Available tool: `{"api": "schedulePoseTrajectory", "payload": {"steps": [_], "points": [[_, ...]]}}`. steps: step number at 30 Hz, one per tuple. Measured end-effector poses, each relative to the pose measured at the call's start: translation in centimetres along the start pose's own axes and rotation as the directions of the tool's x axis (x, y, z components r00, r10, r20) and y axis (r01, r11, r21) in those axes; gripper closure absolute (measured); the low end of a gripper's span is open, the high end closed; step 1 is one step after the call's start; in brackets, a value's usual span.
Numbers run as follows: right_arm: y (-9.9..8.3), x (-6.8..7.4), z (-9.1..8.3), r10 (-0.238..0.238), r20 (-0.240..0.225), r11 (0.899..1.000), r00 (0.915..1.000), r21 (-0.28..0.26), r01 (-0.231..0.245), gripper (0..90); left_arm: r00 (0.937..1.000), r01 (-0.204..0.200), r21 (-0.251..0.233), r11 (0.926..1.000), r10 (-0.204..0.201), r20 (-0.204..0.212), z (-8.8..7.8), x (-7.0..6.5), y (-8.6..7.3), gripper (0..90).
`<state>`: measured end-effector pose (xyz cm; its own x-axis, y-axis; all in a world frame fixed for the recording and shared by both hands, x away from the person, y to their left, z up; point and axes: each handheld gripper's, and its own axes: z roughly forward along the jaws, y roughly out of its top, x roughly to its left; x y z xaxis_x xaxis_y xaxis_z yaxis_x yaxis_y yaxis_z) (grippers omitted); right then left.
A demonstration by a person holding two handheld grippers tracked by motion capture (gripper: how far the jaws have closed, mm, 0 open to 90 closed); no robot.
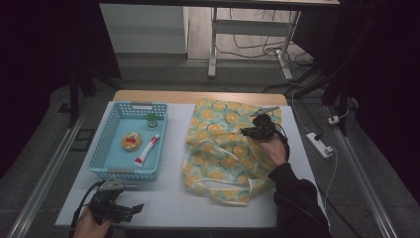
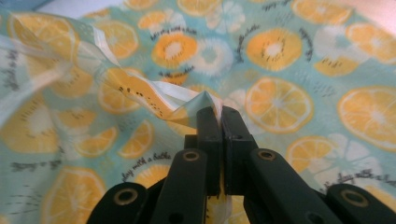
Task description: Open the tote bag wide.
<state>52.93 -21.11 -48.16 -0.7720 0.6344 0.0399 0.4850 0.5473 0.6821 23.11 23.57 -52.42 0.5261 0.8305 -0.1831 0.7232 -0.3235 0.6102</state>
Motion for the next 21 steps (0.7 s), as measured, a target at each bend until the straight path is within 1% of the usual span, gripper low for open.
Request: {"api": "schedulePoseTrajectory", "payload": {"steps": [4,9,12,14,16,19,21], "points": [[-0.9,-0.4,1.2,-0.003,0.013,1.0,0.9999,0.03,0.003,87.0,1.0,-0.001,0.0,1.0,0.001,0.0,0.0,0.0,0.0,1.8],[-1.8,-0.8,2.0,0.014,0.013,0.999,0.9998,0.052,-0.015,86.2,1.0,-0.005,0.001,1.0,0.005,-0.001,0.0,-0.1,0.0,1.9],[-2.1,-0.8,2.4,0.011,0.023,0.997,0.9997,0.072,-0.013,85.0,1.0,-0.007,0.002,1.0,0.007,-0.002,0.0,-0.1,0.0,1.9],[-2.2,-0.8,2.5,0.017,0.017,0.998,0.9997,0.068,-0.018,83.3,1.0,-0.007,0.002,1.0,0.007,-0.002,0.0,-0.1,0.0,2.0],[-2.1,-0.8,2.4,0.019,0.026,0.997,0.9995,0.069,-0.02,80.0,1.0,-0.008,0.002,1.0,0.008,-0.002,0.0,-0.1,0.0,1.9],[-1.9,-0.9,1.9,0.033,0.022,0.999,0.9992,0.042,-0.034,73.7,1.0,-0.009,0.002,1.0,0.009,-0.002,0.0,-0.1,0.0,2.0],[-1.8,-0.8,1.5,0.041,0.027,0.999,0.9988,0.024,-0.041,68.9,1.0,-0.009,0.001,1.0,0.009,-0.003,0.0,-0.1,0.0,2.0]]}}
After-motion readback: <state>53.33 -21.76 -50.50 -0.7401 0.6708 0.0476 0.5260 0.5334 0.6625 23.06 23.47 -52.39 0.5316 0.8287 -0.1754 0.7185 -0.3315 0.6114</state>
